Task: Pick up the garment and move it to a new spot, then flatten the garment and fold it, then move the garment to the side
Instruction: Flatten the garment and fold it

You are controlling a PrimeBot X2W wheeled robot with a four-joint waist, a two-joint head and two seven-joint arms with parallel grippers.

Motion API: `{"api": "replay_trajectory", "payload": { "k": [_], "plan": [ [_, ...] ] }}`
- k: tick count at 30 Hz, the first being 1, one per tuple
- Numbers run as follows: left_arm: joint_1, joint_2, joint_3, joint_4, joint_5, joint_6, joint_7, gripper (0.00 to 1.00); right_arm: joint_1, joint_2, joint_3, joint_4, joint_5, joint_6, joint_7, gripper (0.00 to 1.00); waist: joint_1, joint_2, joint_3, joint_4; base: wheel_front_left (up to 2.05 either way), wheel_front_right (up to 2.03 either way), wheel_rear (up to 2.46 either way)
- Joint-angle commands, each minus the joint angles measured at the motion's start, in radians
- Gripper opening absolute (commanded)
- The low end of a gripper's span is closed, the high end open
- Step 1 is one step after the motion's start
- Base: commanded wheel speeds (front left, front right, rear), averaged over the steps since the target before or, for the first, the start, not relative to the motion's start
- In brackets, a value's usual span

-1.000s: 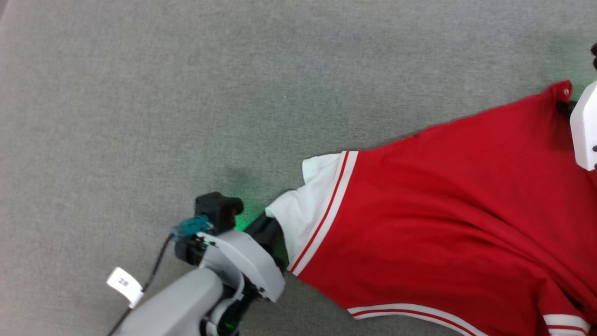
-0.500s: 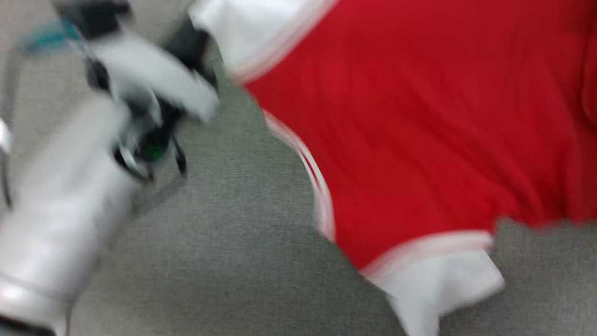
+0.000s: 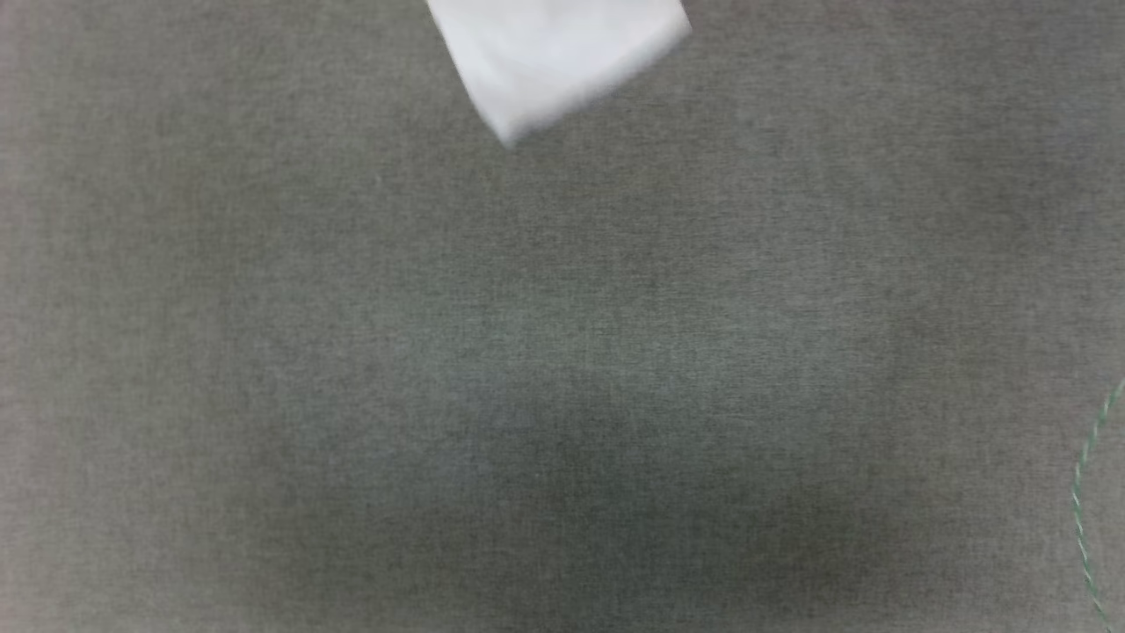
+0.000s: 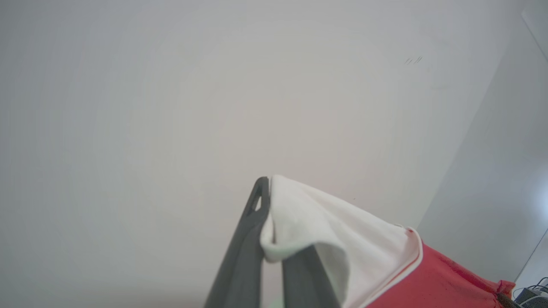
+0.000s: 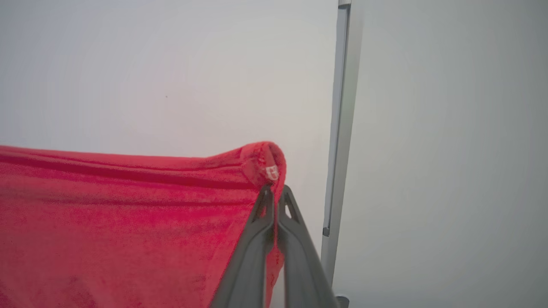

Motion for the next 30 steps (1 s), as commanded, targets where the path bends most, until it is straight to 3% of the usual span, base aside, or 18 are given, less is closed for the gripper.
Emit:
{"api": "replay_trajectory", "payload": {
  "k": [1,5,9,17,23,30],
  "plan": [
    [-0.034,0.012,0.023,0.019,0.006,-0.004,-0.017,0.00,-0.014,-0.008,-0.010,0.023,-0.010,-0.004,-0.017,0.00,0.0000,0.0000,-0.004,-0.012,0.00,0.00,0.00],
    [-0.060,-0.023,0.047,0.070,-0.008,-0.023,-0.025,0.00,-0.024,0.017,-0.006,0.081,0.000,-0.004,-0.047,0.00,0.0000,0.0000,-0.030,-0.016,0.00,0.00,0.00],
    [0.029,-0.064,0.028,0.104,-0.042,-0.032,-0.003,0.00,0.042,0.027,0.036,0.110,0.018,-0.004,-0.047,0.00,0.0000,0.0000,-0.046,-0.009,0.00,0.00,0.00],
    [0.397,-0.043,-0.027,-0.111,-0.192,-0.034,0.072,0.00,0.300,0.032,0.205,-0.001,0.139,-0.003,0.001,0.00,0.0000,0.0000,-0.093,-0.008,0.00,0.00,0.00],
    [0.748,0.037,-0.047,-0.388,-0.297,-0.034,0.049,0.00,0.534,-0.040,0.327,-0.185,0.288,-0.003,0.035,0.00,0.0000,0.0000,-0.151,-0.009,0.00,0.00,0.00],
    [1.078,0.110,-0.071,-0.684,-0.325,-0.034,-0.002,0.00,0.806,-0.190,0.375,-0.420,0.418,-0.003,0.052,0.00,0.0000,0.0000,-0.215,-0.001,0.00,0.00,0.00]
  ]
}}
